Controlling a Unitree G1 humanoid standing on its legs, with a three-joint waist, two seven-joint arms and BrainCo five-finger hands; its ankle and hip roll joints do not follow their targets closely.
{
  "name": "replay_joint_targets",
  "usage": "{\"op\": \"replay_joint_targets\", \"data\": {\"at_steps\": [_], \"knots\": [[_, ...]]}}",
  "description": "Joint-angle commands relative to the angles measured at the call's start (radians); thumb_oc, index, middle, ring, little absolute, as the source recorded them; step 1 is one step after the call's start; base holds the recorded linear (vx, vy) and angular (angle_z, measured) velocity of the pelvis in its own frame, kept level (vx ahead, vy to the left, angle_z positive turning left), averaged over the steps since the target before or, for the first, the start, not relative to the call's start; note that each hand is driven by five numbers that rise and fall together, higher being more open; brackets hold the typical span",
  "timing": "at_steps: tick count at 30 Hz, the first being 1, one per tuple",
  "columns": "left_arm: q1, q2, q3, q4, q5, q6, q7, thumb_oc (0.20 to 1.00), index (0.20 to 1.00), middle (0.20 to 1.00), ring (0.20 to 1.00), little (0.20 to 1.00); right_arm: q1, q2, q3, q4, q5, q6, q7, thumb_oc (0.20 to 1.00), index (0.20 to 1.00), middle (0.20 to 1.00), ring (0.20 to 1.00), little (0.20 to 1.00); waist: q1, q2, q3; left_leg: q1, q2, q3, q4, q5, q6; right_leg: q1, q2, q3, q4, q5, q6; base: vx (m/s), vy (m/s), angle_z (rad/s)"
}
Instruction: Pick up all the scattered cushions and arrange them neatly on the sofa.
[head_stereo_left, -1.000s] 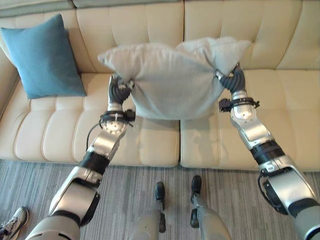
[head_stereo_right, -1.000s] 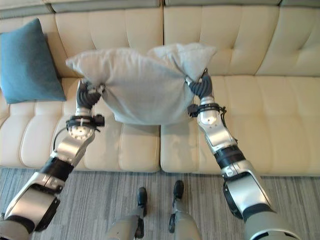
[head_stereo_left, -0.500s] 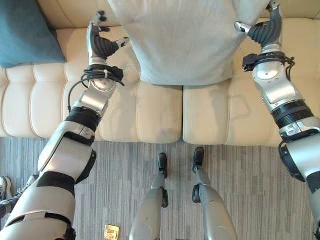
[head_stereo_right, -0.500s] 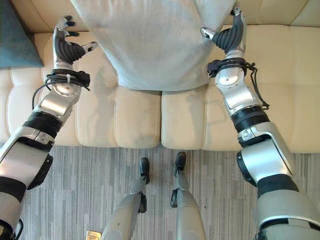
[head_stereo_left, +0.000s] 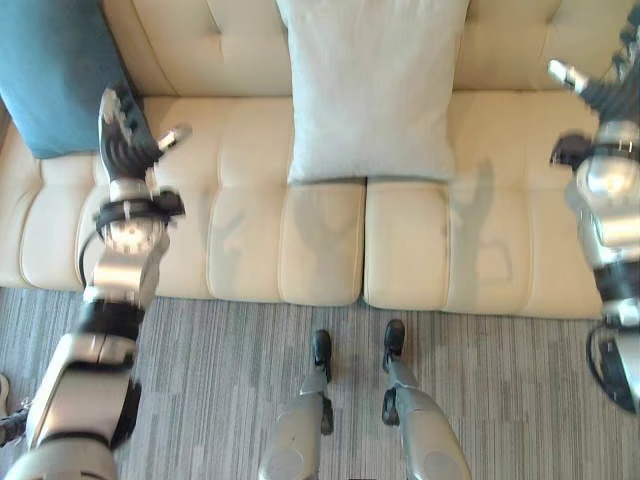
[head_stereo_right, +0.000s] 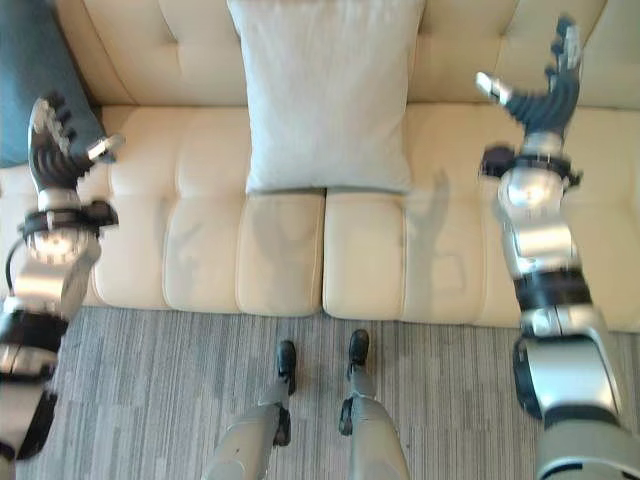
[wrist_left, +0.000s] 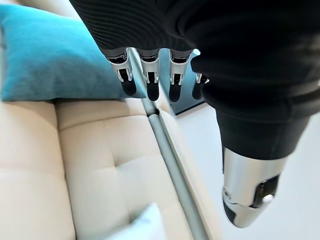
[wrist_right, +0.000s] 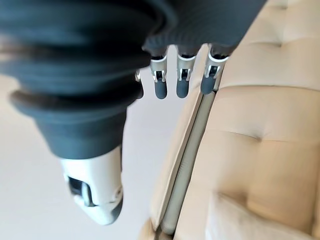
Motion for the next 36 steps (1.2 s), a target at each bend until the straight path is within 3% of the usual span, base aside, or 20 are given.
{"op": "replay_joint_targets", "data": {"at_steps": [1, 2, 6, 11, 12, 14, 16, 19, 21, 22, 23, 24, 29, 30, 31, 32, 34, 36], "knots": [[0.218, -0.066, 0.039, 0.036, -0.008, 0.013, -0.125, 1.000, 1.000, 1.000, 1.000, 1.000, 0.305, 0.071, -0.059, -0.039, 0.023, -0.029, 0.185, 1.000, 1.000, 1.000, 1.000, 1.000, -0.016, -0.031, -0.164, 0.076, 0.013, 0.007, -0.006, -0.104, -0.053, 0.064, -0.066, 0.025, 0.085, -0.159, 0.113, 0.09, 0.052, -0.10], [0.222, -0.066, 0.039, 0.033, -0.007, 0.014, -0.125, 1.000, 1.000, 1.000, 1.000, 1.000, 0.310, 0.072, -0.060, -0.043, 0.022, -0.028, 0.186, 1.000, 1.000, 1.000, 1.000, 1.000, -0.016, -0.032, -0.167, 0.073, 0.012, 0.007, -0.006, -0.100, -0.053, 0.064, -0.066, 0.025, 0.082, -0.154, 0.113, 0.12, 0.081, 0.00], [0.517, -0.182, 0.107, 0.088, 0.109, 0.092, -0.219, 1.000, 1.000, 1.000, 1.000, 1.000, 0.630, 0.199, -0.117, 0.017, -0.044, 0.009, 0.317, 1.000, 1.000, 1.000, 1.000, 1.000, -0.043, -0.063, -0.221, 0.180, 0.010, 0.038, -0.006, -0.141, -0.032, 0.152, -0.068, 0.044, 0.063, -0.148, 0.125, 0.02, 0.105, -0.06], [0.609, -0.211, 0.086, 0.216, 0.233, 0.125, -0.270, 1.000, 1.000, 1.000, 1.000, 1.000, 0.735, 0.237, -0.057, 0.153, -0.188, 0.042, 0.360, 1.000, 1.000, 1.000, 1.000, 1.000, -0.060, -0.088, -0.233, 0.222, 0.001, 0.078, -0.006, -0.155, -0.012, 0.150, -0.071, 0.088, 0.065, -0.100, 0.145, -0.15, 0.128, -0.38], [0.624, -0.217, 0.075, 0.269, 0.261, 0.135, -0.280, 1.000, 1.000, 1.000, 1.000, 1.000, 0.736, 0.254, -0.022, 0.223, -0.232, 0.048, 0.350, 1.000, 1.000, 1.000, 1.000, 1.000, -0.061, -0.095, -0.217, 0.220, -0.004, 0.096, -0.006, -0.154, -0.001, 0.124, -0.076, 0.106, 0.077, -0.062, 0.174, -0.23, 0.084, -0.51], [0.618, -0.213, 0.064, 0.303, 0.276, 0.135, -0.277, 1.000, 1.000, 1.000, 1.000, 1.000, 0.725, 0.262, 0.000, 0.255, -0.242, 0.053, 0.349, 1.000, 1.000, 1.000, 1.000, 1.000, -0.061, -0.100, -0.203, 0.217, -0.004, 0.114, -0.006, -0.149, 0.004, 0.103, -0.081, 0.114, 0.103, -0.041, 0.188, -0.31, 0.063, -0.58], [0.584, -0.198, 0.034, 0.346, 0.286, 0.134, -0.273, 1.000, 1.000, 1.000, 1.000, 1.000, 0.706, 0.278, 0.047, 0.294, -0.258, 0.050, 0.339, 1.000, 1.000, 1.000, 1.000, 1.000, -0.049, -0.097, -0.170, 0.206, 0.009, 0.120, -0.006, -0.129, 0.010, 0.090, -0.073, 0.129, 0.189, -0.087, 0.186, -0.40, 0.026, -0.71], [0.555, -0.186, -0.006, 0.359, 0.298, 0.134, -0.267, 1.000, 1.000, 1.000, 1.000, 1.000, 0.702, 0.283, 0.075, 0.326, -0.250, 0.046, 0.328, 1.000, 1.000, 1.000, 1.000, 1.000, -0.030, -0.079, -0.159, 0.161, 0.035, 0.121, 0.006, -0.088, 0.020, 0.121, -0.061, 0.122, 0.406, -0.188, 0.149, -0.42, -0.010, -0.11], [0.548, -0.194, -0.017, 0.353, 0.280, 0.137, -0.260, 1.000, 1.000, 1.000, 1.000, 1.000, 0.698, 0.288, 0.081, 0.324, -0.257, 0.049, 0.323, 1.000, 1.000, 1.000, 1.000, 1.000, -0.020, -0.077, -0.169, 0.138, 0.038, 0.109, 0.006, -0.071, 0.018, 0.137, -0.046, 0.134, 0.507, -0.201, 0.142, -0.31, -0.122, 0.11], [0.530, -0.207, -0.039, 0.359, 0.277, 0.133, -0.244, 1.000, 1.000, 1.000, 1.000, 1.000, 0.686, 0.291, 0.089, 0.324, -0.243, 0.048, 0.316, 1.000, 1.000, 1.000, 1.000, 1.000, 0.003, -0.091, -0.187, 0.100, 0.032, 0.096, 0.005, -0.048, 0.004, 0.218, -0.025, 0.125, 0.381, -0.265, 0.121, -0.20, -0.153, 0.14], [0.530, -0.207, -0.039, 0.359, 0.277, 0.132, -0.244, 1.000, 1.000, 1.000, 1.000, 1.000, 0.685, 0.292, 0.088, 0.325, -0.243, 0.047, 0.316, 1.000, 1.000, 1.000, 1.000, 1.000, 0.001, -0.092, -0.185, 0.102, 0.031, 0.094, 0.005, -0.048, 0.004, 0.223, -0.026, 0.122, 0.377, -0.265, 0.121, -0.32, -0.280, 0.28], [0.505, -0.216, -0.049, 0.368, 0.276, 0.129, -0.227, 1.000, 1.000, 1.000, 1.000, 1.000, 0.665, 0.287, 0.097, 0.311, -0.221, 0.051, 0.304, 1.000, 1.000, 1.000, 1.000, 1.000, 0.008, -0.095, -0.189, 0.043, 0.042, 0.090, 0.002, -0.003, -0.023, 0.260, 0.008, 0.125, 0.248, -0.315, 0.091, -0.20, -0.161, 0.20], [0.488, -0.240, -0.068, 0.361, 0.274, 0.129, -0.211, 1.000, 1.000, 1.000, 1.000, 1.000, 0.650, 0.263, 0.092, 0.298, -0.195, 0.051, 0.286, 1.000, 1.000, 1.000, 1.000, 1.000, 0.000, -0.078, -0.180, -0.024, 0.059, 0.091, 0.007, 0.051, -0.069, 0.280, 0.041, 0.126, 0.095, -0.295, 0.060, -0.25, -0.138, 0.19], [0.481, -0.244, -0.072, 0.356, 0.275, 0.129, -0.213, 1.000, 1.000, 1.000, 1.000, 1.000, 0.643, 0.255, 0.091, 0.300, -0.196, 0.055, 0.285, 1.000, 1.000, 1.000, 1.000, 1.000, 0.000, -0.078, -0.169, -0.033, 0.051, 0.078, 0.029, 0.036, -0.068, 0.270, 0.034, 0.123, 0.087, -0.284, 0.061, -0.44, -0.045, 0.15], [0.483, -0.244, -0.081, 0.342, 0.295, 0.127, -0.222, 1.000, 1.000, 1.000, 1.000, 1.000, 0.640, 0.249, 0.087, 0.289, -0.192, 0.056, 0.282, 1.000, 1.000, 1.000, 1.000, 1.000, -0.013, -0.090, -0.160, -0.016, 0.021, 0.039, 0.102, -0.041, -0.049, 0.249, 0.007, 0.113, 0.078, -0.252, 0.070, -0.33, -0.017, -0.02], [0.482, -0.244, -0.081, 0.342, 0.295, 0.127, -0.222, 1.000, 1.000, 1.000, 1.000, 1.000, 0.640, 0.248, 0.087, 0.289, -0.192, 0.056, 0.282, 1.000, 1.000, 1.000, 1.000, 1.000, -0.013, -0.089, -0.162, -0.020, 0.022, 0.038, 0.103, -0.040, -0.049, 0.246, 0.008, 0.112, 0.077, -0.250, 0.070, -0.28, -0.004, -0.10], [0.494, -0.244, -0.083, 0.332, 0.309, 0.126, -0.230, 1.000, 1.000, 1.000, 1.000, 1.000, 0.645, 0.245, 0.085, 0.280, -0.192, 0.056, 0.288, 1.000, 1.000, 1.000, 1.000, 1.000, -0.023, -0.105, -0.165, 0.019, -0.006, -0.010, 0.162, -0.120, -0.036, 0.222, -0.011, 0.128, 0.077, -0.215, 0.073, -0.14, 0.018, -0.05], [0.503, -0.255, -0.088, 0.328, 0.299, 0.127, -0.232, 1.000, 1.000, 1.000, 1.000, 1.000, 0.649, 0.252, 0.085, 0.275, -0.187, 0.056, 0.294, 1.000, 1.000, 1.000, 1.000, 1.000, -0.031, -0.104, -0.172, 0.060, -0.025, -0.059, 0.163, -0.159, -0.029, 0.205, -0.005, 0.156, 0.077, -0.206, 0.073, -0.09, 0.049, -0.31]]}}
